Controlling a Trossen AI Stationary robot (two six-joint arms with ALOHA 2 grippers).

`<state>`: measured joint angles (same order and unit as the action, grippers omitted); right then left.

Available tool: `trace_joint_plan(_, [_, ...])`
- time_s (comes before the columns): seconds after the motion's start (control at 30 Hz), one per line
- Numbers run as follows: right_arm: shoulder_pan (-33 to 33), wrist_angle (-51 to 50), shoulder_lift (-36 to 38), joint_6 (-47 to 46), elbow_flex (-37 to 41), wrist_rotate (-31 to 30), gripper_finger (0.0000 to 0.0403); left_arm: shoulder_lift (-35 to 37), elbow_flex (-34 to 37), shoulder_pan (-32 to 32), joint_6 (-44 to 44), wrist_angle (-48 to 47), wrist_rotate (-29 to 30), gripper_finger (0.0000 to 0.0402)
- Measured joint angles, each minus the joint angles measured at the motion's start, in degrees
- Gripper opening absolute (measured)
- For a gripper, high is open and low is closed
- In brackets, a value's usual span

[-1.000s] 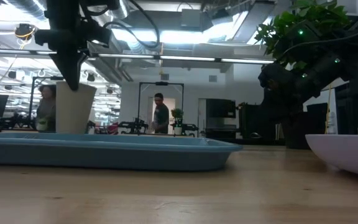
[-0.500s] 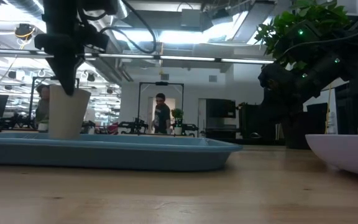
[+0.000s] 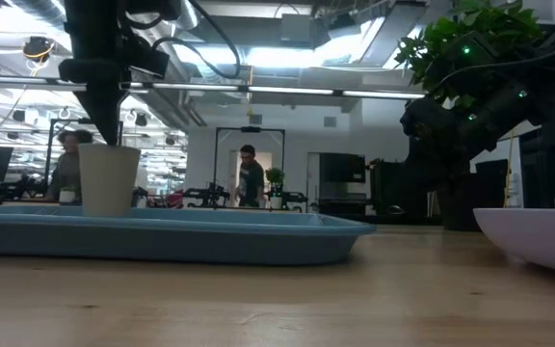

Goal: Pick and place plate/cup/fork/spoon on tray
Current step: Put the light brown cup on the blue tray, then put the black spoon on the blue tray

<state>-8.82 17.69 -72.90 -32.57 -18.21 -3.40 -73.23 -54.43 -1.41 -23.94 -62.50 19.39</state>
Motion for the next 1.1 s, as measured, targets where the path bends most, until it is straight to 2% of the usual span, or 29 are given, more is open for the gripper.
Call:
trace_joint_plan(0.37, [0.0,0.0,0.0,0.0,0.0,0.0,0.0067,0.0,0.0,0.0,0.0,-0.2,-0.6,0.0031])
trace_joint_plan(0.47, [0.0,0.0,0.0,0.0,0.0,0.0,0.0067,0.1,-0.8,0.0,0.0,-3.1,-0.8,0.0031])
trace_joint_plan(0.63, [0.0,0.0,0.0,0.0,0.0,0.0,0.0067,0.1,-5.0,0.0,-0.1,-6.7,-0.1,0.0035])
trace_joint_plan(0.83, [0.0,0.3,0.0,-0.2,0.0,0.0,0.0067,0.2,-11.1,-0.2,-0.1,-4.8,0.1,0.0031])
trace_joint_plan(1.0, [0.0,7.7,0.0,-0.7,0.0,-4.8,0.0067,0.2,-12.3,-0.7,0.6,-3.3,0.1,0.0035])
trace_joint_plan(1.1, [0.0,11.5,0.0,-1.0,-1.7,-4.8,0.0067,0.2,-12.3,-0.9,3.5,-4.8,1.4,0.0033])
